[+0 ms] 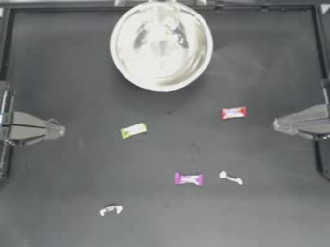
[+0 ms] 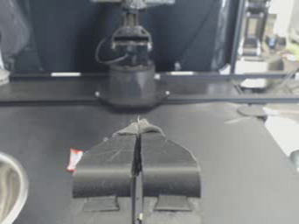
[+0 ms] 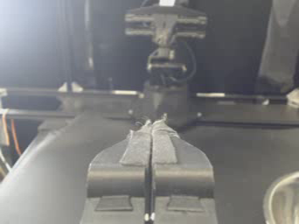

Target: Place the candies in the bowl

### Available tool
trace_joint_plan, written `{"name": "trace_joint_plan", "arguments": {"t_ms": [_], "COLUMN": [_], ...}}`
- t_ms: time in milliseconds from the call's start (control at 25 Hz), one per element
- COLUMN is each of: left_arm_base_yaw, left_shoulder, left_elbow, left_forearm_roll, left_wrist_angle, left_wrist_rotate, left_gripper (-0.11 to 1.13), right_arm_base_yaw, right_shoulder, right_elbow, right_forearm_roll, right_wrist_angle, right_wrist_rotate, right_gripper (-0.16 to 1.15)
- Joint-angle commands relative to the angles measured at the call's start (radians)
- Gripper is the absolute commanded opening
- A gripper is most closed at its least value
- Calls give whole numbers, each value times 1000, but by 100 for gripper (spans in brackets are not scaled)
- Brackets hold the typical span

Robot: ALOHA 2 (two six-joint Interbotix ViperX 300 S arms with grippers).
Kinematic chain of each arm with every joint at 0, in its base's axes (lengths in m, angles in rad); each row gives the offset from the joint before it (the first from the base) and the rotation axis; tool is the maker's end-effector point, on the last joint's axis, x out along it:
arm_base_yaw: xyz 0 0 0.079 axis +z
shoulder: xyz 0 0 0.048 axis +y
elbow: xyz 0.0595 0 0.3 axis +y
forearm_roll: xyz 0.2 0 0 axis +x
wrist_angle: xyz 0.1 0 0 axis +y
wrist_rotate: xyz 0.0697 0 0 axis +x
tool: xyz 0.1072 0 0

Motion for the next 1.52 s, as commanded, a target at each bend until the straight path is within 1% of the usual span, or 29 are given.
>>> {"name": "trace_joint_plan", "arguments": {"t_ms": [40, 80, 200, 320, 440, 520, 600, 640, 760, 800, 840, 880, 1000, 1120, 1240, 1360, 1520], "left_arm_base_yaw": [-2, -2, 0, -2, -2, -2, -2, -2, -2, -2, 0, 3, 20, 61, 126, 183, 222], "left_shoulder": [-12, -21, -38, -38, -38, -35, -31, -28, -20, -17, -14, -12, -5, 15, 52, 117, 230], "left_elbow": [-21, -23, -29, -32, -32, -32, -40, -43, -54, -58, -60, -64, -84, -126, -181, -239, -324], "left_forearm_roll": [9, 9, 9, 9, 9, 8, 9, 6, 6, 6, 6, 6, 6, 6, 2, 2, 5], "left_wrist_angle": [17, 31, 83, 98, 104, 112, 143, 156, 179, 186, 196, 212, 278, 376, 474, 569, 670], "left_wrist_rotate": [14, 17, 18, 20, 21, 21, 21, 20, 20, 20, 20, 20, 20, 17, 11, 11, 11], "left_gripper": [-2, -1, 8, 7, 9, 15, 33, 45, 89, 102, 109, 109, 97, 101, 102, 102, 102], "right_arm_base_yaw": [8, 6, 6, 8, 6, 6, 8, 8, 6, 8, 8, 6, 8, 8, 6, 6, 6], "right_shoulder": [6, 6, 6, 6, 6, 5, 6, 6, 8, 8, 9, 12, 21, 26, 26, 26, 26], "right_elbow": [-18, -18, -14, -11, -14, -12, -14, -14, -17, -17, -17, -18, -18, -18, -18, -15, -12], "right_forearm_roll": [6, 9, 3, -6, -14, -23, -41, -54, -83, -83, -83, -83, -81, -78, -74, -67, -55], "right_wrist_angle": [-15, -20, -20, -21, -21, -21, -21, -21, -31, -32, -32, -32, -32, -32, -32, -32, -32], "right_wrist_rotate": [9, 12, 25, 29, 28, 25, 25, 26, 32, 32, 32, 32, 32, 32, 34, 34, 32], "right_gripper": [-5, -4, 7, 9, 14, 24, 40, 50, 85, 93, 102, 106, 101, 100, 100, 100, 100]}}
